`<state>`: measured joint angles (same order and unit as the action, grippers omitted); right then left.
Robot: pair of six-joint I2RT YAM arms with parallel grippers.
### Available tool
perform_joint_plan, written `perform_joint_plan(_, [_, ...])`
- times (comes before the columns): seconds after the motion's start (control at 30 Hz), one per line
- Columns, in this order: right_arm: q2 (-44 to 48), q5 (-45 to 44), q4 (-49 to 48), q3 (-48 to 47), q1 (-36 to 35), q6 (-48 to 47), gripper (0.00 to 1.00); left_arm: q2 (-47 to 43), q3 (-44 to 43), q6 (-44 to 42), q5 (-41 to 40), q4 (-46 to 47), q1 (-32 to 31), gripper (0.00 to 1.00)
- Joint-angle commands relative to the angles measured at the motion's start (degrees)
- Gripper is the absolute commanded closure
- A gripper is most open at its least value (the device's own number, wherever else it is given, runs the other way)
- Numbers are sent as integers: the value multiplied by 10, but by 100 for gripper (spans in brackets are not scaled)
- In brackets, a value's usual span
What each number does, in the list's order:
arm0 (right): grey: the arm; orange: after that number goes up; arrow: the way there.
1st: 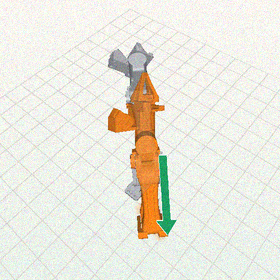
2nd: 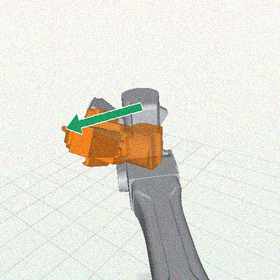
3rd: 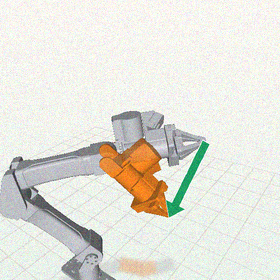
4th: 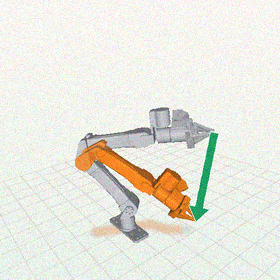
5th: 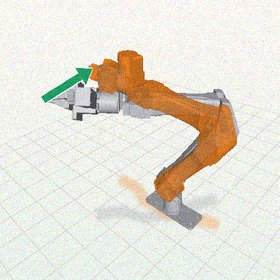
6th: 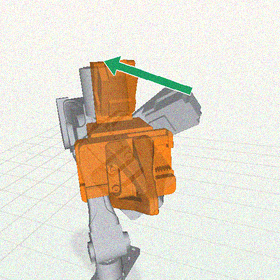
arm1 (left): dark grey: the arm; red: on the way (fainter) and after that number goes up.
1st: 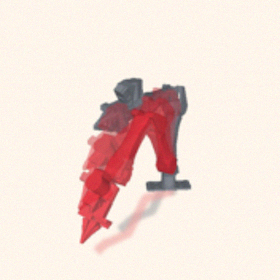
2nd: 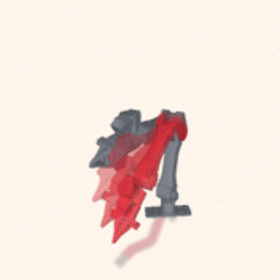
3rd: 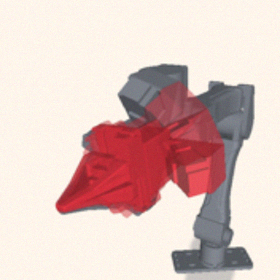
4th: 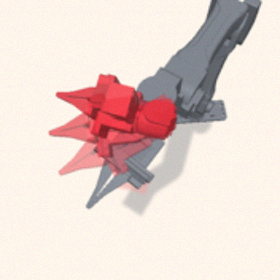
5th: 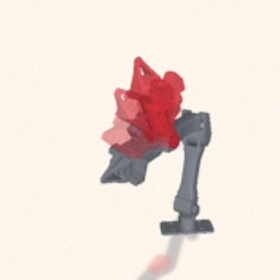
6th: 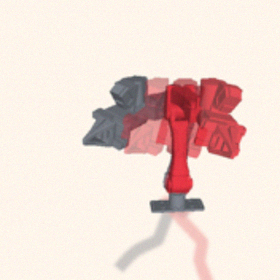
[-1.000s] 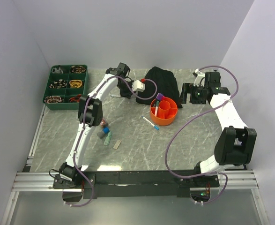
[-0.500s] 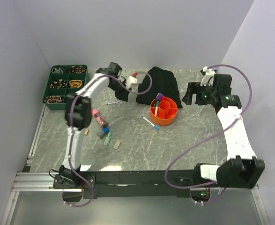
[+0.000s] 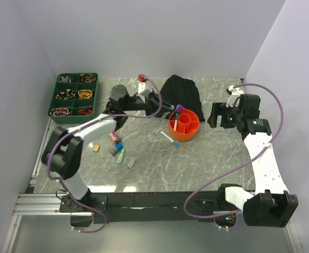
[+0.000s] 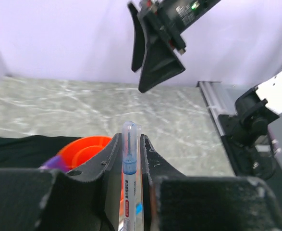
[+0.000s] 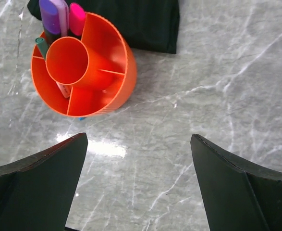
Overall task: Sort the stationery into containers
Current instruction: Place the pen in the storage box.
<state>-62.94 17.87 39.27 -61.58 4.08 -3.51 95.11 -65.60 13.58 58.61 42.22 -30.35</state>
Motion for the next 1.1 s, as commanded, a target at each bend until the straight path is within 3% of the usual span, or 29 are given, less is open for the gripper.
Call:
perform_joint_plan(0.0, [42,-27,-2,2,5,-17,4,52,-15,107,-24,167,-28,99])
perform_joint_plan(0.4, [122,-31,28,77,13,-1,4,218,-149,167,-40,221,-41,99])
perform_joint_plan(0.8, [98,-36,33,73,21,-2,4,301,-141,176,-31,269,-45,97])
perform_joint_plan(0.97, [77,-31,27,68,22,-4,4,288,-131,178,-17,277,-37,91])
perform_joint_plan(1.07, [68,-26,27,57,21,-4,4,274,-122,186,-3,282,-27,72])
